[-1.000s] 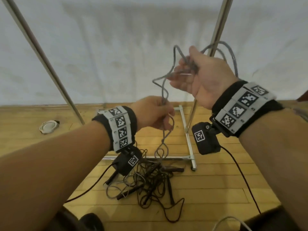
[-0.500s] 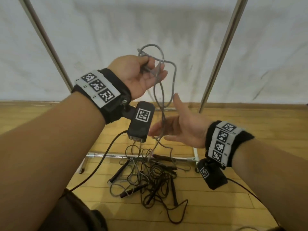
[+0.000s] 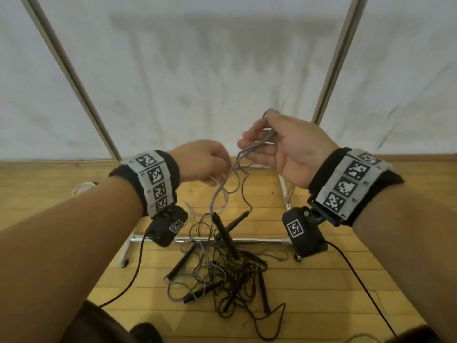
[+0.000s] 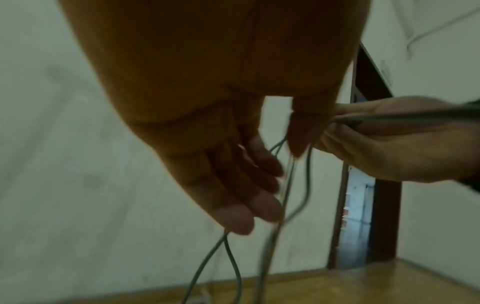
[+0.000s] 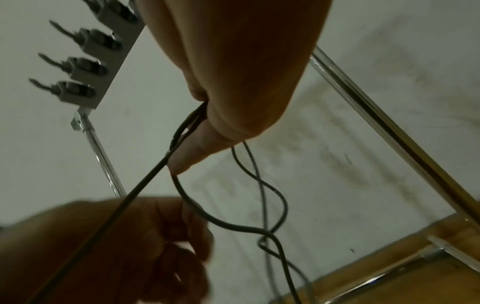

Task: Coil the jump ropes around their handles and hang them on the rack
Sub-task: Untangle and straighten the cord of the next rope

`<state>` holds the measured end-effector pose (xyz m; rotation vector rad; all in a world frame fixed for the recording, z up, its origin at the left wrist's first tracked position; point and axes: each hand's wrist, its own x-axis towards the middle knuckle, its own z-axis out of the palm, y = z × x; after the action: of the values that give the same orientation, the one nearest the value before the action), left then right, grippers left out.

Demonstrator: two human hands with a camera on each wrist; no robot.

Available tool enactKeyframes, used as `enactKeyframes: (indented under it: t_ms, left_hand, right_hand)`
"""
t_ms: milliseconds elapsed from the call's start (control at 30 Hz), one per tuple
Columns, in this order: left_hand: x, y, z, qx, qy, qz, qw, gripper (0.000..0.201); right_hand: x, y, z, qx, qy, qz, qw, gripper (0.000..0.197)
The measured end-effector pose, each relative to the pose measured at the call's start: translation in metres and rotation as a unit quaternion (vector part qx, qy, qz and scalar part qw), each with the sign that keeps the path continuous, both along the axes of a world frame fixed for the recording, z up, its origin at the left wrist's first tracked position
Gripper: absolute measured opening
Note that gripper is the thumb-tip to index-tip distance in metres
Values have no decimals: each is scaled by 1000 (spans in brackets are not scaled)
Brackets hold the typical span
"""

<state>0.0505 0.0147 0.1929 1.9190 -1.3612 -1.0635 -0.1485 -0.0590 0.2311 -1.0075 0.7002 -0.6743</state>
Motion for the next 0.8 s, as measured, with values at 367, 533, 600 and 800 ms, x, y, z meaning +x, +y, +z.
enactKeyframes:
  t_ms: [367,533,600,800]
  left_hand:
    - [-26,1,-19,23,184,-98,978,23]
    - [-22,-5,-5,0,77,-54,996,24]
    - [-29,-4,0,9,78,-82,994,19]
    - [-38,-2,12,-17,181,-131,974,17]
  right_hand:
    - [-23,-31,-9,4,107,-49,993,34]
    - [-47,-44,-24,-351,610,150,695,46]
    - [-41,-37,-21,-407,549,184,707,44]
    - [-19,-12,-10,-349,292,212,865,21]
